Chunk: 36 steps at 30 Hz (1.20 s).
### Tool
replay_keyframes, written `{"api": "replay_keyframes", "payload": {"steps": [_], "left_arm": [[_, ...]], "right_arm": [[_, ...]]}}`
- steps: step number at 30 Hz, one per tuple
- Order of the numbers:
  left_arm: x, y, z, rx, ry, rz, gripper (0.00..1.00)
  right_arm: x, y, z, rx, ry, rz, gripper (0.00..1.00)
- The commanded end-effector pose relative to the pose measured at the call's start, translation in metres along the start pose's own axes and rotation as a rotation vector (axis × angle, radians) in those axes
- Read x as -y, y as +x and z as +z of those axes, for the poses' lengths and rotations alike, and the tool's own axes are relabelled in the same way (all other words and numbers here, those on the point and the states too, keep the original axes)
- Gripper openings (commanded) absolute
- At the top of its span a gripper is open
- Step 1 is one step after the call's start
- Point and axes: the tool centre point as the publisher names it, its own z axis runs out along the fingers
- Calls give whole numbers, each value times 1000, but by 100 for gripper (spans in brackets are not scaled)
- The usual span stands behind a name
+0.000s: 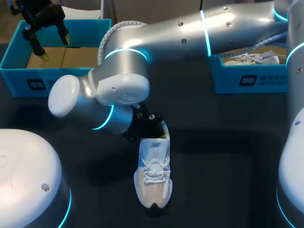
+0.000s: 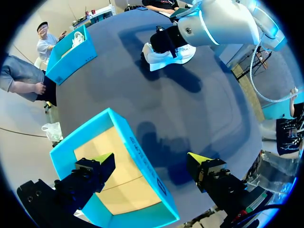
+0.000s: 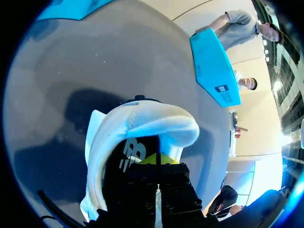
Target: Take the shoe out of the shoebox, open the shoe tongue, remove and reinsert the insole, then place the shoe into the shoebox
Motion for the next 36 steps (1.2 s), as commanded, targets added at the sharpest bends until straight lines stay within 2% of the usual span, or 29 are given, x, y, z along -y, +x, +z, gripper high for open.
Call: {"api": "replay_keyframes", "payload": {"steps": [1,9,13,18,21,32,36], "left_arm": [[0,0,0,-1,-3,0,100],[0,0,0,-1,-3,0,100],[0,0,0,-1,-3,0,100],[0,0,0,-1,-3,0,100],[0,0,0,-1,-3,0,100],[0,0,0,-1,-3,0,100],[0,0,0,-1,-3,0,100]], "right_arm": [[1,7,16,-37,15,596,0],[11,20,29,-112,48,603,0],[10,21,15,-152,30,600,0],[-4,19,-18,-170,-18,556,0],[-9,16,-27,-164,-25,536,0],[-3,-3,-28,-181,-6,574,0],[-1,1,-22,-108,-7,535,0]]}}
